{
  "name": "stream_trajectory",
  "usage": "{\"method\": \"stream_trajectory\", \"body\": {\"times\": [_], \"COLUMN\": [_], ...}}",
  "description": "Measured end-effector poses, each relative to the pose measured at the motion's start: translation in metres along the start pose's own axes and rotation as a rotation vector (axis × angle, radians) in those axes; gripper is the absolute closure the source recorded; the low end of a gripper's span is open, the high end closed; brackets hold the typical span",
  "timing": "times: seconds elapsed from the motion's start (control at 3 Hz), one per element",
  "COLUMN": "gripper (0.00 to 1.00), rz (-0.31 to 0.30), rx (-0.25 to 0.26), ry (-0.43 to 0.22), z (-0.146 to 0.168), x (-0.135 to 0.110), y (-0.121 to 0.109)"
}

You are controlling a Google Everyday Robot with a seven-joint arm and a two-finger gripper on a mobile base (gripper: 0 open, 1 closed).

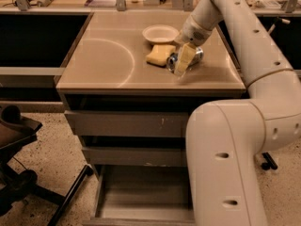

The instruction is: Place redbull can into bottom drawer

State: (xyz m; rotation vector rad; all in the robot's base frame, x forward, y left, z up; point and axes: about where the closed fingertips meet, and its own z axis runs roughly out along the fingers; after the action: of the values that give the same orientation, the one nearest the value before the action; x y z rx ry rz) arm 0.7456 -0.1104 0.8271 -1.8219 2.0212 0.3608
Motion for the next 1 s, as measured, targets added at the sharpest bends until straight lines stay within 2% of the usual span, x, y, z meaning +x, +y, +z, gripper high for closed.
{"method": "stream_trajectory", "body": {"times": [0.33,0.67,1.0], "gripper": [0.0,0.0,0.0], "rz": [0.006,0.006,0.023], "rx": [0.031,0.032,0.067], "ry": [-0.057,-0.057,-0.061], "z": [0.0314,0.0314,0.0246], "x": [-0.003,-0.0029,0.0009], "y": [-0.0246,-0.0247,-0.031]}}
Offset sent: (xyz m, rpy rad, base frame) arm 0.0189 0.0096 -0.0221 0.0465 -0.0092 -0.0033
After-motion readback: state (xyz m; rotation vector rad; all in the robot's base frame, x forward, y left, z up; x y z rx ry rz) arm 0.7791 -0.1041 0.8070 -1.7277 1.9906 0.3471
